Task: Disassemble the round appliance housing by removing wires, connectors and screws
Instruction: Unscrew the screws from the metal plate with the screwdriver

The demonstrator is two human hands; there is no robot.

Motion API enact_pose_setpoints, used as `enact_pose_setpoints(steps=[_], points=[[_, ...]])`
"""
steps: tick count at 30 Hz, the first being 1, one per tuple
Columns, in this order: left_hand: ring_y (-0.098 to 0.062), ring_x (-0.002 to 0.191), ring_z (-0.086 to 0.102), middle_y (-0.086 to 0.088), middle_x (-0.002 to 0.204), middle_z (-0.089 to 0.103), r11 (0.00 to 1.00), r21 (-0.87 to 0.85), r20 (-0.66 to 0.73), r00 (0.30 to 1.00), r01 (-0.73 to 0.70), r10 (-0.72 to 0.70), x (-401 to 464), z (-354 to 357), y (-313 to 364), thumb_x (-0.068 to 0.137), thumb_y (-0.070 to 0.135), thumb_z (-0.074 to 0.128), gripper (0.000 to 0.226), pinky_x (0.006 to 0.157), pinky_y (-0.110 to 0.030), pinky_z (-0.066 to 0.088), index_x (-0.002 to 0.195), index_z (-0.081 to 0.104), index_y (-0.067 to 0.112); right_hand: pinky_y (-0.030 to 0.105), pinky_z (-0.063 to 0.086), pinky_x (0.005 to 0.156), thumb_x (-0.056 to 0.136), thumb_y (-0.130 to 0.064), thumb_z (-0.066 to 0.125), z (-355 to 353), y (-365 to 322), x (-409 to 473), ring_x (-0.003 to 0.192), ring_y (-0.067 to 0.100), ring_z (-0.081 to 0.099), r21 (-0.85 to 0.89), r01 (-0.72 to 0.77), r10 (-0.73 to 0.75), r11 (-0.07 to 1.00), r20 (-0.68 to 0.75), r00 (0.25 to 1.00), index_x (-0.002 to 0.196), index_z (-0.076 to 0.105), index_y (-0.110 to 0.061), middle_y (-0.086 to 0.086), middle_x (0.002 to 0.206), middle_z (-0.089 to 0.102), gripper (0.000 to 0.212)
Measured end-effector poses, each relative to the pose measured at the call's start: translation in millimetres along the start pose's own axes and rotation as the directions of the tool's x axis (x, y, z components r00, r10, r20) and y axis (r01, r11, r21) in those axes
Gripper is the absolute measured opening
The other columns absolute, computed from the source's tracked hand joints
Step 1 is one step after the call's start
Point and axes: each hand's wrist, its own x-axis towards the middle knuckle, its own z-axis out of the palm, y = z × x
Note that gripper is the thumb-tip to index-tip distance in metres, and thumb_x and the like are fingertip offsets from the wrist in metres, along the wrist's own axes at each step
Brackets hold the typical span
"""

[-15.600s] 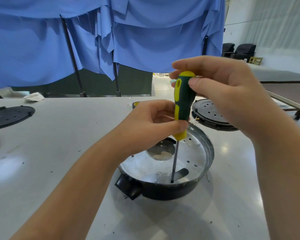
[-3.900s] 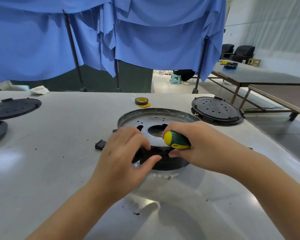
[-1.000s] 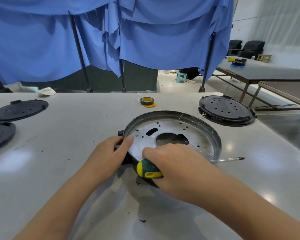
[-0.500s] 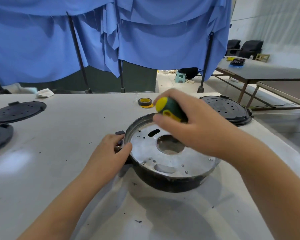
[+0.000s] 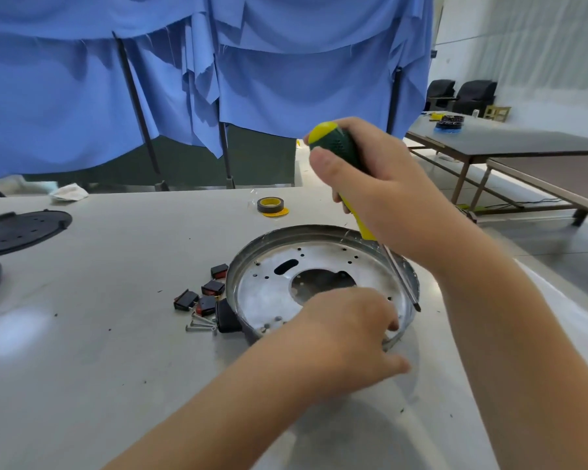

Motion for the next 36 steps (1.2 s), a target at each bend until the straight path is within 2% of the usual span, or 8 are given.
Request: enact_pose_setpoints(steps=[3,6,12,20,25,28,32,36], points=[[-0.023,0.099,0.059,0.000,0.105,0.064,0.996,0.083,-0.016,0.999,-0.032,0.034,13,-1,3,0.087,0.035,0.060,0.026,0.085,-0.038,0.052,0.100,0.067,0.014,0.037,0.051,0.067,0.096,-0.031,0.054,-8,4,2,0.067,0.016,0.053,0.010,-0.004,0.005,1.000,-0.064,0.998,0.104,0.059,-0.013,0.002,0.074,0.055,0.020],[-0.022,0.092,0.059,-0.001,0.097,0.064,0.995,0.064,0.056,0.996,-0.076,0.072,11,-1,-3,0.088,0.028,0.057,0.018,0.081,-0.037,0.053,0.087,0.067,0.014,0.033,0.057,0.065,0.096,-0.030,0.055,-13,10,5,0.072,0.022,0.057,0.039,-0.018,0.022,0.999,-0.108,0.994,0.109,0.058,-0.011,0.009,0.082,0.057,0.024],[-0.021,0.097,0.063,-0.001,0.109,0.068,0.999,0.029,0.170,0.985,-0.019,0.014,5,-12,-19,0.088,0.031,0.056,0.024,0.084,-0.038,0.055,0.099,0.071,0.016,0.044,0.058,0.072,0.095,-0.031,0.055,-16,25,12,0.079,0.022,0.067,-0.011,-0.060,0.059,0.998,-0.083,0.995,0.110,0.058,-0.010,0.011,0.093,0.062,0.025],[-0.007,0.108,0.058,0.017,0.117,0.064,0.996,-0.013,0.233,0.969,0.093,-0.088,2,-25,-34,0.085,0.039,0.058,0.026,0.094,-0.034,0.051,0.107,0.070,0.032,0.032,0.061,0.068,0.095,-0.031,0.054,-17,41,15,0.073,0.015,0.067,0.016,-0.102,0.103,0.995,-0.061,0.993,0.112,0.057,-0.010,0.007,0.090,0.061,0.028],[-0.001,0.082,0.062,0.011,0.090,0.067,0.986,-0.115,0.168,0.981,0.118,-0.098,9,-20,-40,0.083,0.063,0.053,0.040,0.076,-0.029,0.054,0.089,0.071,0.028,0.028,0.059,0.062,0.095,-0.029,0.056,-17,45,15,0.070,0.013,0.065,0.086,-0.115,0.122,0.990,-0.075,0.990,0.113,0.058,-0.008,0.006,0.088,0.060,0.027],[-0.003,0.057,0.060,0.005,0.074,0.069,0.933,-0.321,0.105,0.985,0.164,-0.137,18,-14,-46,0.094,0.051,0.047,0.037,0.060,-0.022,0.050,0.093,0.070,0.023,0.032,0.060,0.064,0.095,-0.027,0.056,-21,46,15,0.068,0.011,0.064,0.131,-0.113,0.128,0.985,-0.110,0.986,0.111,0.058,-0.008,0.002,0.084,0.059,0.025],[0.014,0.061,0.054,0.025,0.068,0.061,0.917,-0.381,-0.034,0.990,0.116,-0.140,30,0,-53,0.092,0.036,0.055,0.015,0.054,-0.007,0.037,0.096,0.069,0.032,0.026,0.058,0.061,0.096,-0.026,0.054,-23,46,15,0.065,0.007,0.063,0.149,-0.095,0.117,0.984,-0.152,0.981,0.106,0.057,-0.012,0.003,0.084,0.059,0.018],[0.011,0.066,0.055,0.025,0.082,0.063,0.906,-0.415,-0.013,0.995,0.084,-0.098,32,11,-56,0.085,0.040,0.064,0.014,0.062,-0.013,0.039,0.099,0.066,0.039,0.024,0.057,0.060,0.096,-0.026,0.054,-24,43,14,0.065,0.005,0.063,0.175,-0.077,0.109,0.982,-0.183,0.977,0.106,0.058,-0.015,0.001,0.081,0.058,0.016]])
